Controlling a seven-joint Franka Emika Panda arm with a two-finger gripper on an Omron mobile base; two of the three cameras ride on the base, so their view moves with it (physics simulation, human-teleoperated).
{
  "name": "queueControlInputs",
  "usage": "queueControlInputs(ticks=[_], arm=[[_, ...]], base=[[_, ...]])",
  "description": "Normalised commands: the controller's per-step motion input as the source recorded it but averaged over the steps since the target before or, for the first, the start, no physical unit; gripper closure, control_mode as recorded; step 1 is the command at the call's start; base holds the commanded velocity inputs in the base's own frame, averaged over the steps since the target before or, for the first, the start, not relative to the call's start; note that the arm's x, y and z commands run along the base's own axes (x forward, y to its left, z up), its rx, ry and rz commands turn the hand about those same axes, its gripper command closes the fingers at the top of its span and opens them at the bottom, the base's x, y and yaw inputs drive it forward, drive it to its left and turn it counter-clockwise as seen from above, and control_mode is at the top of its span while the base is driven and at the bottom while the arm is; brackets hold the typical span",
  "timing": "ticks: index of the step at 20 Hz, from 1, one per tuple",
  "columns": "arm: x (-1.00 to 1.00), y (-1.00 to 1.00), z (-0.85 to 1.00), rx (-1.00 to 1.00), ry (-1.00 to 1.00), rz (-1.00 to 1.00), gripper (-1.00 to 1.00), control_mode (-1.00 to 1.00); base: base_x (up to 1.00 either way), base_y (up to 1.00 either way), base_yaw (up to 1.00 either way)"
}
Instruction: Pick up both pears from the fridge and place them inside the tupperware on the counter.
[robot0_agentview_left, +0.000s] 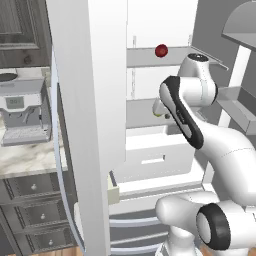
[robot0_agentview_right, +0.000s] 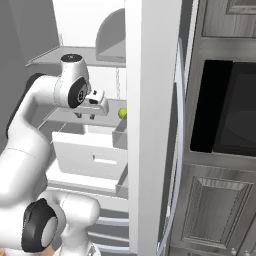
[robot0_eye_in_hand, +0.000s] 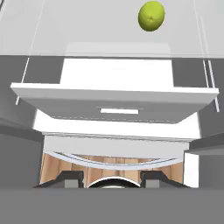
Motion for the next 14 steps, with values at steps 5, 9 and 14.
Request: queueControlInputs(ticks=[5,9,14], arm=[[-0.14,0.03,0.00,-0.01,-0.19,-0.01,-1.00,-1.00],[-0.04,-0.06,0.00,-0.02,-0.24,-0.18,-1.00,-1.00],[0.15,-0.17,0.00,0.00,-0.02,-0.20,-1.00,-1.00]], base=[[0.00,0.00,0.00],[0.00,0.00,0.00],[0.00,0.00,0.00]])
